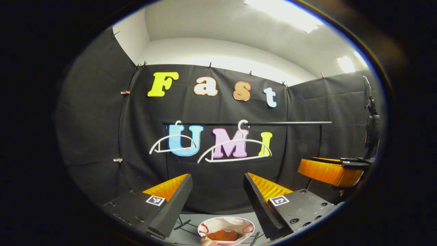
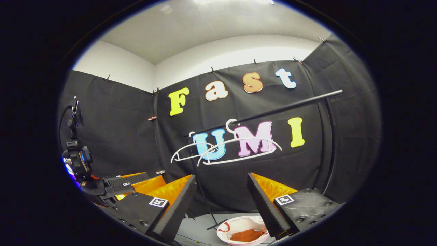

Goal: Grasp the clothes on the hanger with both hands and then place them into the laundry hamper below.

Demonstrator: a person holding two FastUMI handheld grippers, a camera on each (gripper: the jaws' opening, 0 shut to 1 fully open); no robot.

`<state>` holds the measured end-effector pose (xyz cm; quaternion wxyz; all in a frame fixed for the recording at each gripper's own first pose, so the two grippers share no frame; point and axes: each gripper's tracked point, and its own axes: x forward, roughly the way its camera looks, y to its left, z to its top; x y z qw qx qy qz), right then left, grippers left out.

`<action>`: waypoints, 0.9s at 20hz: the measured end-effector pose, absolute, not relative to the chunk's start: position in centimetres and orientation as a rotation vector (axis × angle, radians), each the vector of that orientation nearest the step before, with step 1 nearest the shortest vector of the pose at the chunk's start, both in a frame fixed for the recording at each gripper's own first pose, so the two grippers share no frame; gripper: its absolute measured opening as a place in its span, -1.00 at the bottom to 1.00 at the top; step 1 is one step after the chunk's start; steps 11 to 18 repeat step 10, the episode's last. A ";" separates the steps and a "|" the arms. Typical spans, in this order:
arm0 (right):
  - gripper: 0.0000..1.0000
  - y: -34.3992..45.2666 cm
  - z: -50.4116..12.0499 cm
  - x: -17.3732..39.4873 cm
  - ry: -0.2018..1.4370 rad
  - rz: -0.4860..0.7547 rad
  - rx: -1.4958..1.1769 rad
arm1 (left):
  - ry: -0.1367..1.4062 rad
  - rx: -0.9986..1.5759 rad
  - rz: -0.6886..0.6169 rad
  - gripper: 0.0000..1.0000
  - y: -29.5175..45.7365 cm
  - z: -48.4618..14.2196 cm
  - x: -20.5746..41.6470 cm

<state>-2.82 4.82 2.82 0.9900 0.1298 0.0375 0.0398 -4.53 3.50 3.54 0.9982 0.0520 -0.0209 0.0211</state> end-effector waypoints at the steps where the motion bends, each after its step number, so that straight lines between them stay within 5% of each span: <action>1: 0.95 4.7 3.6 -2.8 0.057 0.084 0.259 | -0.055 0.103 0.048 0.90 3.2 4.3 -4.7; 18: 0.94 2.9 4.8 -1.8 0.013 0.086 0.261 | -0.066 0.102 0.064 0.90 1.1 5.0 -3.9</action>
